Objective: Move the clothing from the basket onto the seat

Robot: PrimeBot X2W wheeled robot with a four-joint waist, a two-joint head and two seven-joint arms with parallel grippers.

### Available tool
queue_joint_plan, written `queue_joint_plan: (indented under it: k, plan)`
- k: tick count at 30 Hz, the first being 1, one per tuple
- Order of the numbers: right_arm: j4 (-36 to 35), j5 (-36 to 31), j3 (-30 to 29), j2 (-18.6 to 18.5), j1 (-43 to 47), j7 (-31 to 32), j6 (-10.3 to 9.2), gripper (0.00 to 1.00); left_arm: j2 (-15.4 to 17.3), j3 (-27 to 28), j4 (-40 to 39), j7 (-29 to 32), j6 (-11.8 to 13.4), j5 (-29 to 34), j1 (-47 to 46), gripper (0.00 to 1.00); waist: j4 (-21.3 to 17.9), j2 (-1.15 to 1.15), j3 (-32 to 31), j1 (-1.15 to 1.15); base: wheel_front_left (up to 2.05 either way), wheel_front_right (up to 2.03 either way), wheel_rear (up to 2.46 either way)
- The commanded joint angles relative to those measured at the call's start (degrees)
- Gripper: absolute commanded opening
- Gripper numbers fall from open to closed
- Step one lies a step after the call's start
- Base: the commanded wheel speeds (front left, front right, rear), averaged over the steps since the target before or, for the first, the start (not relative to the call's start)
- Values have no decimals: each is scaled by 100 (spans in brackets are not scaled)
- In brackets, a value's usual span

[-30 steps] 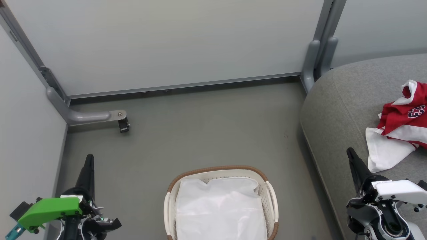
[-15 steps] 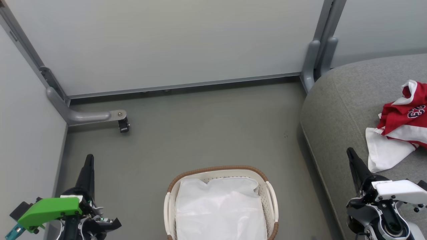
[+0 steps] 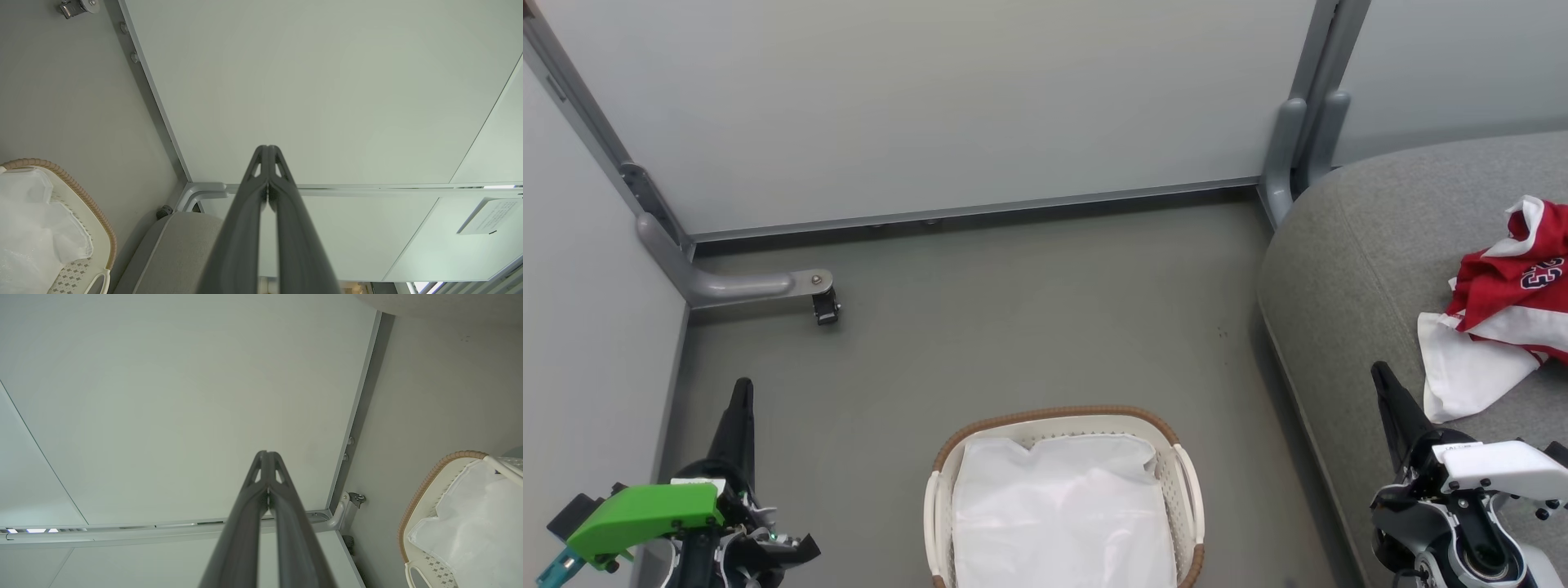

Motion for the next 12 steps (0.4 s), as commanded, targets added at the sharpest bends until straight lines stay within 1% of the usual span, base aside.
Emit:
queue_joint_plan:
  k: [1, 12]
  plan:
    - [-16, -9, -12, -21, 65, 12, -2, 0, 14, 29, 1, 2, -25, 14, -40, 0, 0, 0, 0, 0, 0, 0, 0]
    - [-15, -12, -15, -20, 65, 16, -2, 0, 11, 34, -1, 10, -25, 22, -41, 0, 0, 0, 0, 0, 0, 0, 0]
